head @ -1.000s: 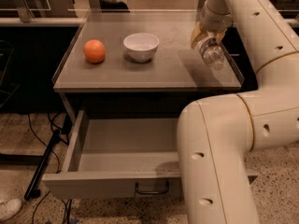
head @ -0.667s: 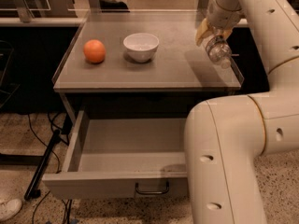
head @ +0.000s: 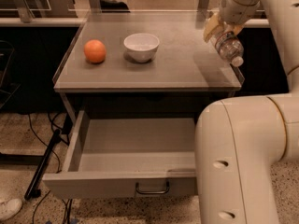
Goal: Place water bottle into top drawer
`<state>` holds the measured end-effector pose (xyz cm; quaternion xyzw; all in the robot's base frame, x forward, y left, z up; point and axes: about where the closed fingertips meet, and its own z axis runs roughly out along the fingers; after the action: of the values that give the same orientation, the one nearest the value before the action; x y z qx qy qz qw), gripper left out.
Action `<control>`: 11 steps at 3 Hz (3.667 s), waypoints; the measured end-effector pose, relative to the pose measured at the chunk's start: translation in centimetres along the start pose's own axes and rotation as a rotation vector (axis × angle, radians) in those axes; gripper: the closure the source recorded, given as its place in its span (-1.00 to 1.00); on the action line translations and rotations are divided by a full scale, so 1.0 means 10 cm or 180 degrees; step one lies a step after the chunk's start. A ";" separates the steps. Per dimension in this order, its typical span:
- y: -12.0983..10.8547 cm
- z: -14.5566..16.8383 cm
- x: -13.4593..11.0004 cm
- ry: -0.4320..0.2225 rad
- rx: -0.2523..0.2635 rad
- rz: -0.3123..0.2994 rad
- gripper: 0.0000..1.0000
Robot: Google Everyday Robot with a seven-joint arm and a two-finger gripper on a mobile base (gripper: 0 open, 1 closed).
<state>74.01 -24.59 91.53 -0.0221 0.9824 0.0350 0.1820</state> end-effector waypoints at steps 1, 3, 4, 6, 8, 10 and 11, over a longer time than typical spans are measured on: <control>-0.01 0.05 0.03 0.0001 -0.0123 0.0021 1.00; -0.27 -0.20 0.18 -0.0005 -0.0049 0.0075 1.00; -0.32 -0.26 0.22 -0.0020 -0.0072 0.0086 1.00; -0.48 -0.50 0.43 -0.0031 -0.0013 0.0169 1.00; -0.45 -0.81 0.85 0.0024 -0.0109 0.0247 1.00; -0.35 -0.70 0.80 -0.0050 -0.0250 0.0140 1.00; -0.09 -0.73 0.87 -0.0037 -0.0460 -0.0086 1.00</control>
Offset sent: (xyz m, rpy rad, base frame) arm -0.0372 -0.0362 0.0200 0.0319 0.0464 -0.0082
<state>63.32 -26.33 95.17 -0.0483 0.9759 0.1035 0.1862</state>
